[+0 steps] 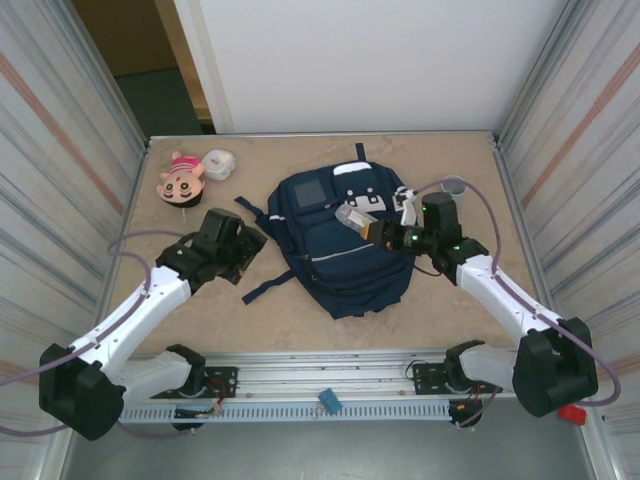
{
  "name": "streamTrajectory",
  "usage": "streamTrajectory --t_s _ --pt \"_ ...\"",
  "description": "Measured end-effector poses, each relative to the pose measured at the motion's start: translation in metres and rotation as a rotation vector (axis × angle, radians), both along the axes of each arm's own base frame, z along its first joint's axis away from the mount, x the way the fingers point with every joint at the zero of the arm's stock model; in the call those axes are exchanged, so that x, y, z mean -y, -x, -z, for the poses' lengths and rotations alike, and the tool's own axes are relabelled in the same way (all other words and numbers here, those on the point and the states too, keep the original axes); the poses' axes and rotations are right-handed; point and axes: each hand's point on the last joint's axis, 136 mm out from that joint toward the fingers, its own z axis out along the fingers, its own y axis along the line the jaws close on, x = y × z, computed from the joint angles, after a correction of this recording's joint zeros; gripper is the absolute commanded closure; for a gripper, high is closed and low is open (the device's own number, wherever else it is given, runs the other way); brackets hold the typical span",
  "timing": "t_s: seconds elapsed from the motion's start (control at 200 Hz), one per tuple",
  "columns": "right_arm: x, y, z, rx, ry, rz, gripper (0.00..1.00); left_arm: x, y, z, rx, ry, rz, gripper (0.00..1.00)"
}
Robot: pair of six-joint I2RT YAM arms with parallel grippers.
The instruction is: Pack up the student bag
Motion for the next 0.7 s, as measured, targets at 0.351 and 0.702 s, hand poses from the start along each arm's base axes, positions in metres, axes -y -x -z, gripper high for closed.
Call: streamTrajectory --t_s 0.351,0.702 --pt "0.043 0.007 -0.001 -0.018 0.020 0.087 0.86 -0.016 -0.016 -0.057 0.289 -0.355 0.312 0.28" --pt "0.105 0.012 0.021 -0.122 0.018 0.282 0.86 0.035 -0.020 -0.082 0.573 -0.589 0.920 0.31"
